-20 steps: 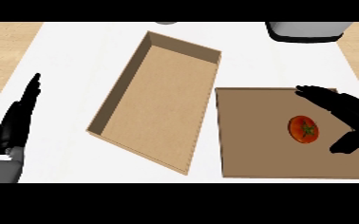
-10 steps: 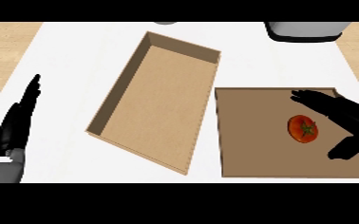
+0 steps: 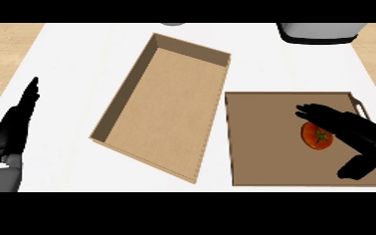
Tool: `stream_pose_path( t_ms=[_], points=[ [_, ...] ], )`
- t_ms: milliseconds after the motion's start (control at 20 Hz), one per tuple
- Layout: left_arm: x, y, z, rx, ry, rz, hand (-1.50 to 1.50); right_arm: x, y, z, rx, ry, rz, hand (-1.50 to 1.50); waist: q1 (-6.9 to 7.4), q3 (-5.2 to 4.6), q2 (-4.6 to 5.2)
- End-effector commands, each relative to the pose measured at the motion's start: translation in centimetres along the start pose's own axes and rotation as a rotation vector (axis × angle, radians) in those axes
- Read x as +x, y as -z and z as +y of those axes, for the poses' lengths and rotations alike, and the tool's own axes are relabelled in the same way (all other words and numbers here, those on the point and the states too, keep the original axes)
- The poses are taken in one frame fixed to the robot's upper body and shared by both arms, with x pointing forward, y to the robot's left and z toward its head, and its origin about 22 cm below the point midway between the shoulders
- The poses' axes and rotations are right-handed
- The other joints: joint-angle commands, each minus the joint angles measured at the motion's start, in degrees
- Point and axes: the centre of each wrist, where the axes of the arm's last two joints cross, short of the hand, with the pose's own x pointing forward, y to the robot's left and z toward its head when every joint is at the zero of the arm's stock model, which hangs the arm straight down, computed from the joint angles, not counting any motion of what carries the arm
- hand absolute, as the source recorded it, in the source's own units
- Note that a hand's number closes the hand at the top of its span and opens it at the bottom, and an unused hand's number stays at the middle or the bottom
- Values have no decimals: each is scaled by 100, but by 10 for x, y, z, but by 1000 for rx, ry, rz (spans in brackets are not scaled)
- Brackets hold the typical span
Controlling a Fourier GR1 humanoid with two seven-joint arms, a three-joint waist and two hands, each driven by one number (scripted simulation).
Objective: Pick the tomato from the tray and place it in the cardboard box
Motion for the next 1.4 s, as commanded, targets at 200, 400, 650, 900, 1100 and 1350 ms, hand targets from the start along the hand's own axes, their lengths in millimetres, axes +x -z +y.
stream_pose_path(
  t_ms=[200,400,650,900,1100,1350],
  points=[
    [-3,-4,13,-10,8,-1,0,-1,20,30,64,-29,141,-150,48,3,8],
    [2,-27,-16,1,1,7,0,15,31,31,48,-34,152,-150,43,3,-4],
    [4,-7,-6,17,19,-20,0,-9,34,28,-145,-134,108,150,54,6,12],
    [6,-8,9,15,12,-22,0,-8,31,32,-227,-190,125,150,35,4,2],
    [-4,-5,-14,2,2,-10,0,-1,67,28,-258,-173,85,150,49,3,13],
    [6,-9,-14,-34,6,-33,0,5,136,-36,-182,-111,72,150,232,9,50]
  ],
)
